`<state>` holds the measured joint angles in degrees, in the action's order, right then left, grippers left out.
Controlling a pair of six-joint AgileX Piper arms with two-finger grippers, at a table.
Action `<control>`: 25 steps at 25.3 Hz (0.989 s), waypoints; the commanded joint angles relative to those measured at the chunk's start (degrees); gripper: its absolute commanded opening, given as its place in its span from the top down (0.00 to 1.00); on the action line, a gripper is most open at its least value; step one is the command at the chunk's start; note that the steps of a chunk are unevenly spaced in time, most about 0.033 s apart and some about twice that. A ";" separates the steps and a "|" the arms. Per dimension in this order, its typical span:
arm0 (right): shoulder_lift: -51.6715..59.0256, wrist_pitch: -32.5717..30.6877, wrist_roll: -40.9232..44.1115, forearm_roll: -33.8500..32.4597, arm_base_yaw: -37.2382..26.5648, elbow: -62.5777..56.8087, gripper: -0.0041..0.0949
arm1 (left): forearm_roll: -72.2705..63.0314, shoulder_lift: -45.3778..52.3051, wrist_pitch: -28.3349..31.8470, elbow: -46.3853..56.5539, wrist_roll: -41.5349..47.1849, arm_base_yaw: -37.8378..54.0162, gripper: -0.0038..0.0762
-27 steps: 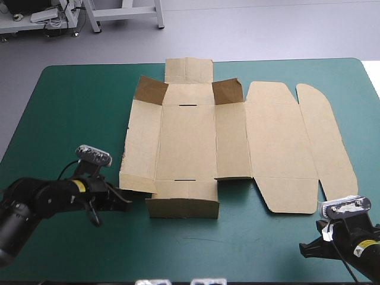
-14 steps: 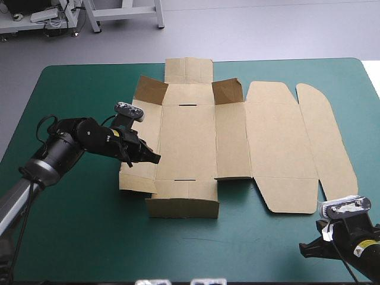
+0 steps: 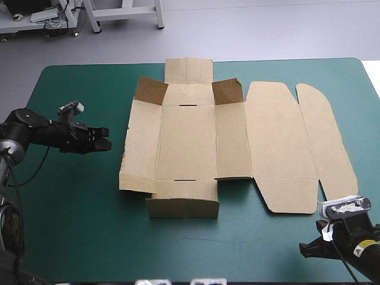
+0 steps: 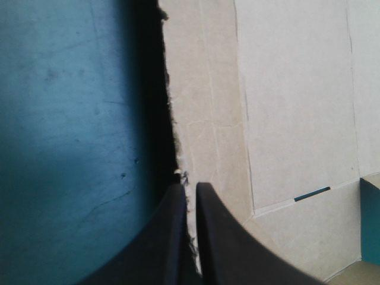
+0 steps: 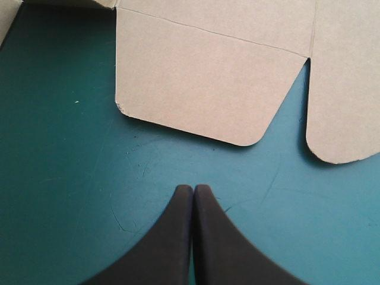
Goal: Fold the box
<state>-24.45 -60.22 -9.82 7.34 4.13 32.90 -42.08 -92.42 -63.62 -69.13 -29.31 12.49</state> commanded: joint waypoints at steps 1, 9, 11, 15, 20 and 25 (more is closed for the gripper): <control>-0.32 2.95 -0.49 0.19 0.25 1.47 0.98 | -4.24 -1.78 -3.71 -1.45 -0.41 0.16 0.72; -0.32 2.84 -0.49 0.18 0.25 1.47 0.98 | -15.20 -13.03 -9.85 0.34 -8.91 -1.95 0.32; -0.32 2.84 -0.49 0.18 0.25 1.47 0.98 | -15.45 -13.85 -9.84 0.34 -8.91 -3.34 0.32; -0.32 3.07 -0.49 0.18 0.25 1.47 0.98 | -17.01 -15.02 -6.06 0.34 -8.91 -6.91 0.32; -0.32 3.07 -0.49 0.08 0.25 1.47 0.98 | -17.32 -16.71 -4.13 0.22 -8.91 -10.34 0.54; -0.32 3.07 -0.49 0.08 0.25 1.47 0.98 | -19.33 -18.00 -1.58 0.22 -8.44 -10.68 0.95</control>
<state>-24.45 -60.22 -9.82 7.34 4.13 32.90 -58.19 -111.36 -66.26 -68.16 -37.49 2.46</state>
